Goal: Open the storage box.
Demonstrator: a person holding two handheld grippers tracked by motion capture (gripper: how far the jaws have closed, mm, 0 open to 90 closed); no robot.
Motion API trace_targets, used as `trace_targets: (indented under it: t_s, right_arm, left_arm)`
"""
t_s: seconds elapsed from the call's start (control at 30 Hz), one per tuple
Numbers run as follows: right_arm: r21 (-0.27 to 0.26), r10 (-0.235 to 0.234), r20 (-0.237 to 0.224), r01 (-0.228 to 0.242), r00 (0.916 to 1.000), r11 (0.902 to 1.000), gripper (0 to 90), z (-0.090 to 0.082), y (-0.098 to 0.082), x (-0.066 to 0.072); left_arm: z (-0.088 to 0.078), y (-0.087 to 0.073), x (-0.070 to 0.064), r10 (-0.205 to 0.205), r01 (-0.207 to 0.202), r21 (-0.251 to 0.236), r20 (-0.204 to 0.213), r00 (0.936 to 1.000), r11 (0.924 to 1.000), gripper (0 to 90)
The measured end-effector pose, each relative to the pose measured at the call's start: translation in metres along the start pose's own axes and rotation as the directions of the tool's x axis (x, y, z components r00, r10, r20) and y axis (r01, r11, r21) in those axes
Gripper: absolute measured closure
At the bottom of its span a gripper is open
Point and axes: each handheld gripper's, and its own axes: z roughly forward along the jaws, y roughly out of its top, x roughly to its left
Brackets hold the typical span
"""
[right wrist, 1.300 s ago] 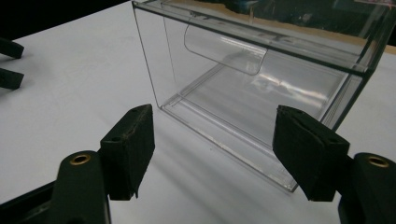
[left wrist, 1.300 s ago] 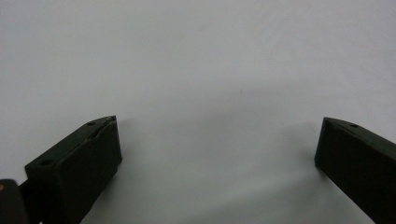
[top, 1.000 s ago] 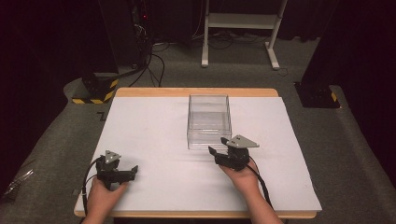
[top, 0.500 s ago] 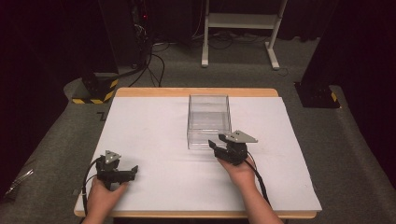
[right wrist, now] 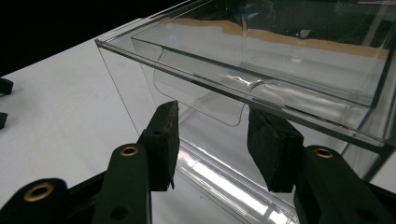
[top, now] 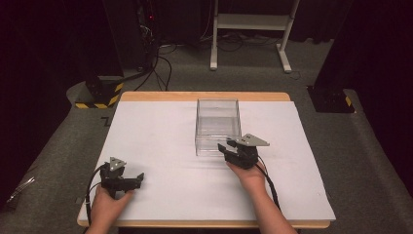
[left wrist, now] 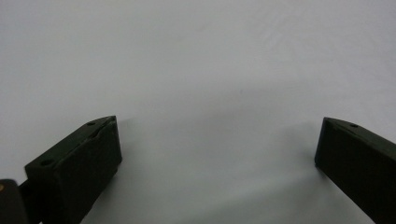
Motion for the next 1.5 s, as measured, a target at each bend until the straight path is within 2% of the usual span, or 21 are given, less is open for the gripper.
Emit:
trace_targets:
  t_s: [0.13,0.43,0.6,0.83,1.5]
  right_arm:
    - [-0.012,-0.009,-0.019,0.009,0.9998,0.9999,54.7,0.001,0.000,0.000]
    - [-0.031,0.020,-0.064,-0.022,0.9977,0.9993,65.2,0.003,-0.001,-0.007]
    - [-0.040,0.015,-0.090,-0.019,0.9959,0.9990,71.7,0.003,-0.002,-0.012]
    - [-0.036,0.007,-0.127,-0.012,0.9919,0.9993,76.1,-0.001,-0.003,-0.017]
    - [-0.045,-0.004,-0.154,-0.003,0.9881,0.9990,80.5,-0.017,-0.012,-0.012]
  left_arm:
    - [0.000,0.000,0.000,0.000,0.000,0.000,0.000,1.0000,1.0000,0.5]
    - [0.000,0.000,0.000,0.001,-0.001,-0.001,0.000,1.0000,1.0000,0.5]
    - [0.000,0.000,0.000,0.000,0.000,-0.002,-0.001,1.0000,1.0000,0.5]
    - [0.000,0.000,0.000,0.000,0.000,-0.001,0.000,1.0000,1.0000,0.5]
    - [0.000,0.000,0.000,0.000,0.000,-0.001,0.000,1.0000,1.0000,0.5]
